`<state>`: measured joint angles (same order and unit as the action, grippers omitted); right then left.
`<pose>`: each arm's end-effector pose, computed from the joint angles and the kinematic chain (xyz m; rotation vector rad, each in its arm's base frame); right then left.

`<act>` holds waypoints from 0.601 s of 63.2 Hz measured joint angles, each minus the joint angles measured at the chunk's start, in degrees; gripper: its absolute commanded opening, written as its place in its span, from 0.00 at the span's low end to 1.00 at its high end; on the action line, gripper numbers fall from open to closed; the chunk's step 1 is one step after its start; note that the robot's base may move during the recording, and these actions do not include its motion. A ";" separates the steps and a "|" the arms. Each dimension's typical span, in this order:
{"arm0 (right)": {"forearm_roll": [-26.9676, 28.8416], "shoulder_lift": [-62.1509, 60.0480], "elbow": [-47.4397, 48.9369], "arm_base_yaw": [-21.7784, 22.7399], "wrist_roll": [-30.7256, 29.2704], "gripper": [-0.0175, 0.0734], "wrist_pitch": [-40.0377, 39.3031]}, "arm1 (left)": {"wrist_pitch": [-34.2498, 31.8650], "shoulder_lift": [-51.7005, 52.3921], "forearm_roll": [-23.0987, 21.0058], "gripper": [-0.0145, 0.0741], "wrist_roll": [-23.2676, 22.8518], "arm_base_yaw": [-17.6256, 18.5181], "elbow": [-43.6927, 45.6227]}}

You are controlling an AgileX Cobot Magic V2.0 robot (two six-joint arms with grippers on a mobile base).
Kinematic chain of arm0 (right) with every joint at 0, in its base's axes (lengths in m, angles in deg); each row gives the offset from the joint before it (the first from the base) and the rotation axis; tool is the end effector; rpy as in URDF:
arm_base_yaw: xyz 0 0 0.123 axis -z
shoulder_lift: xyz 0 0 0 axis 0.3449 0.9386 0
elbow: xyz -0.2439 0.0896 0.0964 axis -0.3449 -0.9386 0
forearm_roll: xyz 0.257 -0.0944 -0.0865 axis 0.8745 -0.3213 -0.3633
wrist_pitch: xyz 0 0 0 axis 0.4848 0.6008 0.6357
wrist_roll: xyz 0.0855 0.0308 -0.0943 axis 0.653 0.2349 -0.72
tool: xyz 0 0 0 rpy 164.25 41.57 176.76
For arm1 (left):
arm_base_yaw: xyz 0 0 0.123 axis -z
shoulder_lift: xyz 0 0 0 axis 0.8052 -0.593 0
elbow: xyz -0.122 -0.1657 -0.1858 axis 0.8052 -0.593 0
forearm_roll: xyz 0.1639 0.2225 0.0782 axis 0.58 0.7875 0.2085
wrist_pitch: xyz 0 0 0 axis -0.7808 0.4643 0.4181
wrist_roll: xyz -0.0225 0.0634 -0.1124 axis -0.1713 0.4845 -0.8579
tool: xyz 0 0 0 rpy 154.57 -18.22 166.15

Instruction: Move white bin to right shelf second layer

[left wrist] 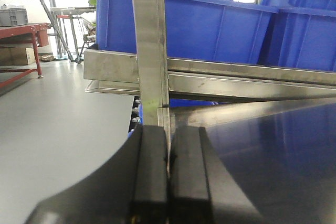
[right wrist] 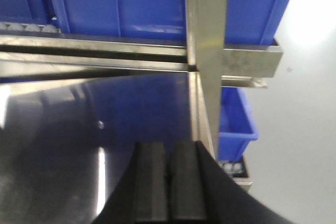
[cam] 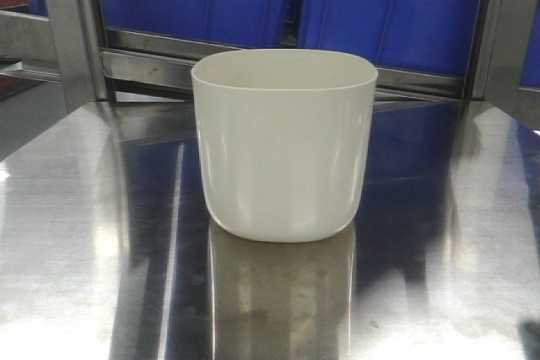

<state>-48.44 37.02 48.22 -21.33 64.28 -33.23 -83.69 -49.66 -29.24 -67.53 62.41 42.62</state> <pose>0.2607 0.0037 0.2851 0.1465 1.8744 0.1170 0.1380 -0.0214 0.2138 0.1346 1.4851 -0.1022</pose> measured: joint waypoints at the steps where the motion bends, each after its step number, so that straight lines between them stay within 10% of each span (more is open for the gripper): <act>1: 0.56 1.20 2.19 -0.57 0.24 0.25 2.08 | 0.00 0.00 0.00 0.26 0.00 0.00 0.00; 19: 4.38 16.01 27.23 -13.31 1.28 0.25 29.57 | 0.00 0.00 0.00 0.26 0.00 0.00 0.00; 38: 4.80 22.26 32.53 -21.13 1.28 0.28 35.58 | 0.00 0.00 0.00 0.26 0.00 0.00 0.00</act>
<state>-43.64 59.28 80.75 -42.46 65.56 2.35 -83.69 -49.66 -29.24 -67.53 62.41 42.62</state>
